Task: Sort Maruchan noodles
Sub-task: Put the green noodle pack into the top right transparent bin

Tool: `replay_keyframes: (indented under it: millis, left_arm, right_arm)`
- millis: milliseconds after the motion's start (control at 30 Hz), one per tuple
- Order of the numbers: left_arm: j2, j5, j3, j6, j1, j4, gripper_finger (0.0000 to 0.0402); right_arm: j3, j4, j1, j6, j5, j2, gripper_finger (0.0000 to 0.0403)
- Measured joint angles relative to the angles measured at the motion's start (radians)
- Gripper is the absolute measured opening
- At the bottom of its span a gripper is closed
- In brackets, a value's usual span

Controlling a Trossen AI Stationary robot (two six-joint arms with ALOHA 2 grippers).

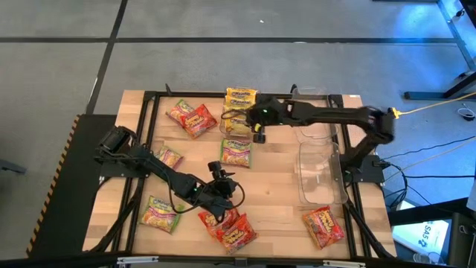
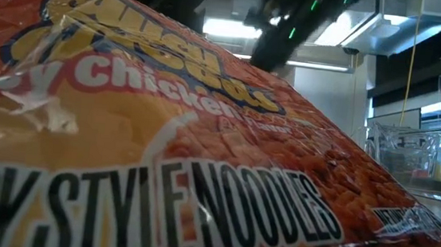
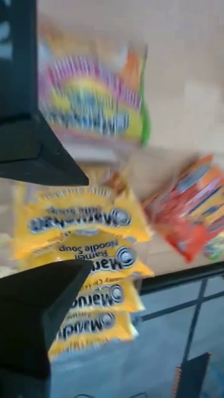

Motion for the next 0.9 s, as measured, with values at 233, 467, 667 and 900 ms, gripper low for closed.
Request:
replay_keyframes:
  millis: [233,467,667,900]
  left_arm:
    - [0.007,0.001,0.000,0.015,0.023,0.021,0.0174]
    - [0.009,0.030,0.001,-0.144,0.096,0.024,0.0174]
    - [0.010,0.055,0.000,-0.376,0.208,0.014,0.0174]
    - [0.010,0.158,0.000,-0.464,0.334,-0.017,0.0174]
  right_arm:
    - [0.106,-0.349,0.185,0.162,0.022,-0.225,0.0174]
    - [-0.090,-0.449,0.425,0.415,-0.031,-0.369,0.0175]
    - [-0.362,-0.236,0.617,0.553,0.115,-0.398,0.0175]
    - [-0.529,-0.052,0.700,0.627,0.167,-0.393,0.0175]
